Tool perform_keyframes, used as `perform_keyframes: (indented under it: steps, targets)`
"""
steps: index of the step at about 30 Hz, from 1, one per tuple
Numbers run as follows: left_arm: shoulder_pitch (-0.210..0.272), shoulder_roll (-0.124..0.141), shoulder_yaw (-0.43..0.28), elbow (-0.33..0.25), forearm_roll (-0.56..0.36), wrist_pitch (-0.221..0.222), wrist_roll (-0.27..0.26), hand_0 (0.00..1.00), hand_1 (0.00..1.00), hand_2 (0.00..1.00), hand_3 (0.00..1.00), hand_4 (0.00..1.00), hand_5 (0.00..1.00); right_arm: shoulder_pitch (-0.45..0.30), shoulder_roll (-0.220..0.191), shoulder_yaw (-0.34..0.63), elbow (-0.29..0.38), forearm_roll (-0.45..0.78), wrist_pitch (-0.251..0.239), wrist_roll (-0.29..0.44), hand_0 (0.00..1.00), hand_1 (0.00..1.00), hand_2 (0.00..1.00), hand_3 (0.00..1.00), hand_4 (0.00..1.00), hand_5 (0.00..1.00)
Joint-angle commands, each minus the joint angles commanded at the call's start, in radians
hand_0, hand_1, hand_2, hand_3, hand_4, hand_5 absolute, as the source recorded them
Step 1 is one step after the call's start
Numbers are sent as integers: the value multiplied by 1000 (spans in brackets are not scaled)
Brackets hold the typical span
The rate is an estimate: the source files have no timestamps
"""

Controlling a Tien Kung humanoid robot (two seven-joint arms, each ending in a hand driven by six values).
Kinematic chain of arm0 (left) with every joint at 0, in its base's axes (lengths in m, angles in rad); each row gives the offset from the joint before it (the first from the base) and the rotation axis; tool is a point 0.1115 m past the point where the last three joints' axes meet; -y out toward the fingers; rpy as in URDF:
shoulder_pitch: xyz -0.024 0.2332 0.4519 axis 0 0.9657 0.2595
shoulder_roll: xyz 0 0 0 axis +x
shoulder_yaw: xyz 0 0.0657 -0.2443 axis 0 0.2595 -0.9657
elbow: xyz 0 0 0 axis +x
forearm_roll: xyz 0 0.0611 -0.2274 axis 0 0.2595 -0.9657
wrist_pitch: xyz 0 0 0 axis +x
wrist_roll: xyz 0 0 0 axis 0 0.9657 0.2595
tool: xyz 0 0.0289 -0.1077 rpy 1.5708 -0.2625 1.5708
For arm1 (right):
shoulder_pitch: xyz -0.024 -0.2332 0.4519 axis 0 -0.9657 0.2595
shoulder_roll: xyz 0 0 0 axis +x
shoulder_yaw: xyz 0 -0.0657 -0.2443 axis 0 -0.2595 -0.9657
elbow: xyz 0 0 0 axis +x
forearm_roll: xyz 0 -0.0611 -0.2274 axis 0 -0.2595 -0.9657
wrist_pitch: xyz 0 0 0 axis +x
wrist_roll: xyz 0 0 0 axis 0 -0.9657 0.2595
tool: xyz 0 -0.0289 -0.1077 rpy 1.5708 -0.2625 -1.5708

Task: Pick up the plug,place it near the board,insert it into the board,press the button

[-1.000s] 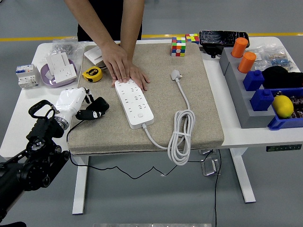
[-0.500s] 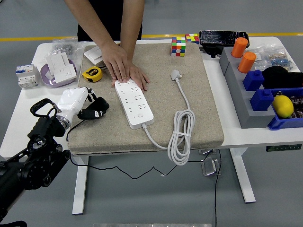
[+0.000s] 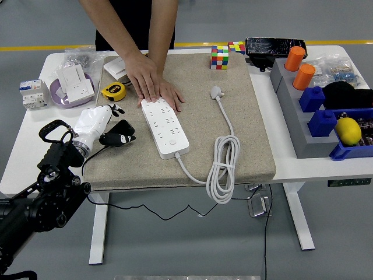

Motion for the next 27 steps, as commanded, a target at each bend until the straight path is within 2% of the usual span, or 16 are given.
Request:
perform_keyframes:
  steps: [2,3,8,9,14,15,20,21,26,27]
  targets:
    - [1,-1,1,2,-1,0,3,589,664,558,598,976,357,0,0,1,0,0,0,0,895,811,781,817,998,998]
    - [2,-1,1,4,1,-1,4,537,584,467,509,970,354,0,0,1,0,0,0,0,895,810,781,817,998,998]
    - [2,-1,0,8,14,6,6,537,584,467,509,970,354,1,0,1,0,1,0,1,895,810,781,817,998,998]
    - [2,-1,0,8,17,8,6,501,511,396,443,947,332,1,0,1,-1,1,0,1,895,810,781,817,998,998]
    - [-1,-1,-2,12,33,16,7,501,511,396,443,947,332,2,1,0,-2,4,0,2,895,810,781,817,998,998]
    - [-2,-2,-3,13,35,18,7,454,431,364,394,757,255,2,1,0,-2,4,0,2,895,810,781,817,998,998]
    - [-4,-1,-1,12,50,27,7,454,431,364,394,757,255,4,2,1,-3,6,0,2,895,810,781,817,998,998]
    - [-4,-1,-1,13,52,28,6,430,422,352,376,679,227,4,2,2,-3,6,0,2,895,810,781,817,998,998]
    - [-3,1,0,15,52,30,5,430,422,352,376,679,227,4,1,3,-3,8,0,3,895,810,781,817,998,998]
    - [-3,1,0,15,52,29,5,421,418,343,372,621,175,4,1,3,-4,8,-1,3,895,810,781,817,998,998]
